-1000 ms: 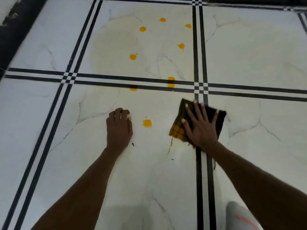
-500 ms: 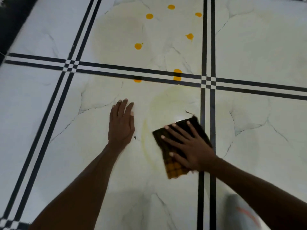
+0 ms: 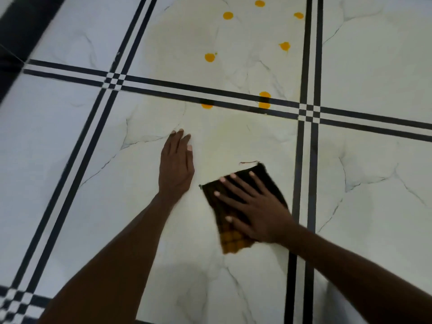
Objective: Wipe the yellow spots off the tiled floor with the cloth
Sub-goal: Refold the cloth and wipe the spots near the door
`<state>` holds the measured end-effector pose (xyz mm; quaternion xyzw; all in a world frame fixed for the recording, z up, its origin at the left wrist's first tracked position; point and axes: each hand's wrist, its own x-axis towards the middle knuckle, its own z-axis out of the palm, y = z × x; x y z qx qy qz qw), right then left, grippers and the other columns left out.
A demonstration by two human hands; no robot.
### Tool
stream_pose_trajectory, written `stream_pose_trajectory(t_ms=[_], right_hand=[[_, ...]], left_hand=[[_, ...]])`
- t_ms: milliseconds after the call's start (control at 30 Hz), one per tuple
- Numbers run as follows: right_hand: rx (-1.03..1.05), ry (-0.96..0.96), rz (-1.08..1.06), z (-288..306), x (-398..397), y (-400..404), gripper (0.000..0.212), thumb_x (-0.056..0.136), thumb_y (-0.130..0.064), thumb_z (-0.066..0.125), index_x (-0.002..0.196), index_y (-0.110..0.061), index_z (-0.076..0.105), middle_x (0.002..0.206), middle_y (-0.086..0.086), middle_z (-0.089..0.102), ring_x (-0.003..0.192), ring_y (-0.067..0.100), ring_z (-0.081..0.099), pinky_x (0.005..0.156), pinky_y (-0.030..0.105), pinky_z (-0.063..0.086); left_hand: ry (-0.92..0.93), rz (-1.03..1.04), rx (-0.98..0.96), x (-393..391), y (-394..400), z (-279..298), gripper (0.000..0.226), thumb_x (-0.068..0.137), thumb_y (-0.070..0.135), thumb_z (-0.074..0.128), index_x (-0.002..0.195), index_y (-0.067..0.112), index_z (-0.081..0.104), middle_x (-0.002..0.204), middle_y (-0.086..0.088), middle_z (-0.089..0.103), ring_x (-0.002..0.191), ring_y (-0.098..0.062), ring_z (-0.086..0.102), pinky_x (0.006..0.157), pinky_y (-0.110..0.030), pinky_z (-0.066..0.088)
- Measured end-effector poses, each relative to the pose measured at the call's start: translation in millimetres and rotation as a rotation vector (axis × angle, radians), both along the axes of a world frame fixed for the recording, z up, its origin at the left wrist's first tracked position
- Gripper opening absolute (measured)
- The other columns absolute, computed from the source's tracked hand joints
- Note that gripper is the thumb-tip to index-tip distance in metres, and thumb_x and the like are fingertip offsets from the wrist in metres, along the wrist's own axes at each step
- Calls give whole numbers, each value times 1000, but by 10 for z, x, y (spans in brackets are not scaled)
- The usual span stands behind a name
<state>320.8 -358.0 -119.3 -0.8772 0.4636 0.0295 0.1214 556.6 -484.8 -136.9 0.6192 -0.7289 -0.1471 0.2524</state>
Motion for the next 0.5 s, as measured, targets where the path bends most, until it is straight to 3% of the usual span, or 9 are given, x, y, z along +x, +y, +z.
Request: stream_pose_trajectory(t_ms=[100, 200, 267, 400, 500], right_hand=[[-58, 35, -53, -8, -540, -484, 68, 107, -61, 27, 167, -37, 5, 177, -2, 1, 164, 21, -3, 129, 62, 2], [-120, -13, -464, -41, -336, -1107, 64, 108, -60, 18, 167, -35, 11, 177, 2, 5, 164, 26, 0, 127, 68, 4], [-127, -25, -604, -74, 118, -1279, 65, 108, -59, 16, 167, -31, 15, 176, 4, 7, 164, 29, 2, 127, 67, 0], [-92, -36, -272, -72, 625, -613, 63, 109, -57, 21, 167, -32, 15, 176, 4, 9, 164, 27, 1, 127, 65, 4], [5, -4, -32, 7, 164, 94, 66, 109, -60, 23, 167, -36, 5, 177, -2, -1, 163, 22, -8, 130, 61, -2]], left_hand=[[-25, 8, -13, -40, -18, -29, 45, 111, 25, 32, 145, 6, 54, 157, -13, 48, 153, -28, 35, 128, -46, 23], [-45, 3, -40, -39, -11, -87, 44, 111, 24, 32, 144, 5, 55, 156, -13, 49, 152, -28, 36, 129, -48, 20], [-41, -1, -36, -17, -4, -108, 45, 111, 26, 31, 145, 7, 54, 157, -12, 48, 153, -27, 35, 129, -47, 20], [-50, -23, 5, 28, -12, -113, 50, 111, 31, 25, 148, 10, 51, 161, -10, 44, 155, -25, 30, 130, -46, 17], [-74, -27, -19, 9, 2, -69, 46, 111, 26, 31, 148, 7, 50, 160, -12, 44, 155, -26, 30, 129, -46, 19]])
